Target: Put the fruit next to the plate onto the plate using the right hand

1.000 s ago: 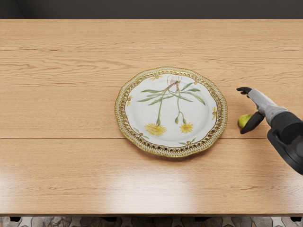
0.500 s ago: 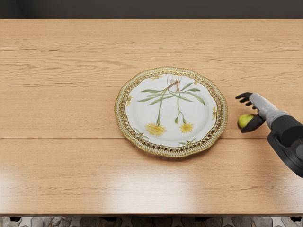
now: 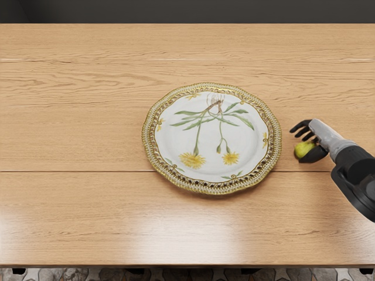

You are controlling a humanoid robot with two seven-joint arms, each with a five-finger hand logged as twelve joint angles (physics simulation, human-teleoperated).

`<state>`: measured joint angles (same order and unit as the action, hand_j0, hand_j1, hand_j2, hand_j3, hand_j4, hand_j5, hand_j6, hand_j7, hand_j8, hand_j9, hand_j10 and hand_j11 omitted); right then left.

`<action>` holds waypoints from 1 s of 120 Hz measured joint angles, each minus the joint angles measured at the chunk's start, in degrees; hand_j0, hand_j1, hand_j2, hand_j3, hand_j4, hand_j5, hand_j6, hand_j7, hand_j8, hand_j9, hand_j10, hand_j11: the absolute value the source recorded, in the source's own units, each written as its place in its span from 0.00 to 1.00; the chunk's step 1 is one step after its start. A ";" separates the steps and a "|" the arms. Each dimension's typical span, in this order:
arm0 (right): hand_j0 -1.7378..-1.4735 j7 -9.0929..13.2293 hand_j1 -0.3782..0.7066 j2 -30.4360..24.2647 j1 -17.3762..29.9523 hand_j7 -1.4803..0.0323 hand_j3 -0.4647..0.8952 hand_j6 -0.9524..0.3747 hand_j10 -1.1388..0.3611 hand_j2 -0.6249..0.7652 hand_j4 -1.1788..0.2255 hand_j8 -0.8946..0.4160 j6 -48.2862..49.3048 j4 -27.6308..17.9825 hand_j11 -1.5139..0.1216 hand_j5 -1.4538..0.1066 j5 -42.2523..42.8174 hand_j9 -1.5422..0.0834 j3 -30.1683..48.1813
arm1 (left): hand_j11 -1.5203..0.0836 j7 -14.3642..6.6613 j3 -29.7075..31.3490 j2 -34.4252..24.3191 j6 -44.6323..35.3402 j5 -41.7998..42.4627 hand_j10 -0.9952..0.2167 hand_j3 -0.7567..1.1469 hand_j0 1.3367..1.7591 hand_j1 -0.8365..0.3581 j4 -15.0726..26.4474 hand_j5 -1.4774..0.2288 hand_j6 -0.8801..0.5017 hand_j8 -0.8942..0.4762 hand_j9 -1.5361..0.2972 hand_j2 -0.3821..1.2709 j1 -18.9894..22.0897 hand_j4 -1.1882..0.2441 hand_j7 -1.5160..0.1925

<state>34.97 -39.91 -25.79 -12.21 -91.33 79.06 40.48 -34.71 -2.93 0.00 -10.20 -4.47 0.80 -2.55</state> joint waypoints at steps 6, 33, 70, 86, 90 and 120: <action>0.31 0.00 0.50 -0.02 0.01 0.58 0.34 0.36 0.45 0.45 0.51 0.33 0.05 0.00 0.55 0.53 0.02 0.57 0.01 | 0.95 0.00 0.00 0.00 0.00 0.00 0.82 0.40 0.76 0.99 0.00 0.87 0.63 0.65 0.84 0.23 0.00 0.83 0.89; 0.31 -0.02 0.53 -0.07 0.07 0.54 0.34 0.32 0.41 0.50 0.47 0.29 0.11 0.01 0.51 0.49 -0.11 0.52 0.00 | 0.95 0.00 0.00 0.00 0.00 0.00 0.82 0.40 0.76 0.99 0.00 0.87 0.63 0.65 0.84 0.23 0.00 0.83 0.89; 0.31 -0.05 0.56 -0.14 0.14 0.47 0.34 0.27 0.41 0.52 0.43 0.33 0.21 -0.01 0.44 0.42 -0.20 0.45 -0.06 | 0.95 0.00 0.00 0.00 0.00 0.00 0.82 0.40 0.76 0.99 0.00 0.87 0.63 0.65 0.84 0.23 0.00 0.83 0.89; 0.32 -0.09 0.57 -0.13 0.30 0.43 0.34 0.29 0.43 0.52 0.41 0.37 0.34 -0.02 0.39 0.36 -0.05 0.41 -0.02 | 0.95 0.01 -0.01 0.00 0.00 0.00 0.82 0.40 0.76 0.99 0.00 0.87 0.63 0.65 0.84 0.23 0.00 0.83 0.89; 0.32 -0.09 0.57 -0.13 0.34 0.42 0.34 0.30 0.43 0.53 0.40 0.38 0.36 -0.02 0.38 0.35 0.00 0.40 -0.01 | 0.95 0.01 -0.01 0.00 0.00 0.00 0.82 0.40 0.76 0.99 0.00 0.87 0.63 0.65 0.84 0.23 0.00 0.83 0.89; 0.32 0.00 0.61 -0.39 -0.19 0.37 0.34 0.32 0.45 0.60 0.37 0.42 0.34 0.00 0.33 0.30 -1.62 0.35 0.09 | 0.95 0.00 0.00 0.00 0.00 0.00 0.82 0.40 0.76 0.99 0.00 0.87 0.63 0.65 0.84 0.23 0.00 0.83 0.89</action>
<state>34.97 -40.30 -25.97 -11.87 -91.33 77.44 40.57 -34.71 -2.93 0.00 -10.20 -4.47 0.80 -2.55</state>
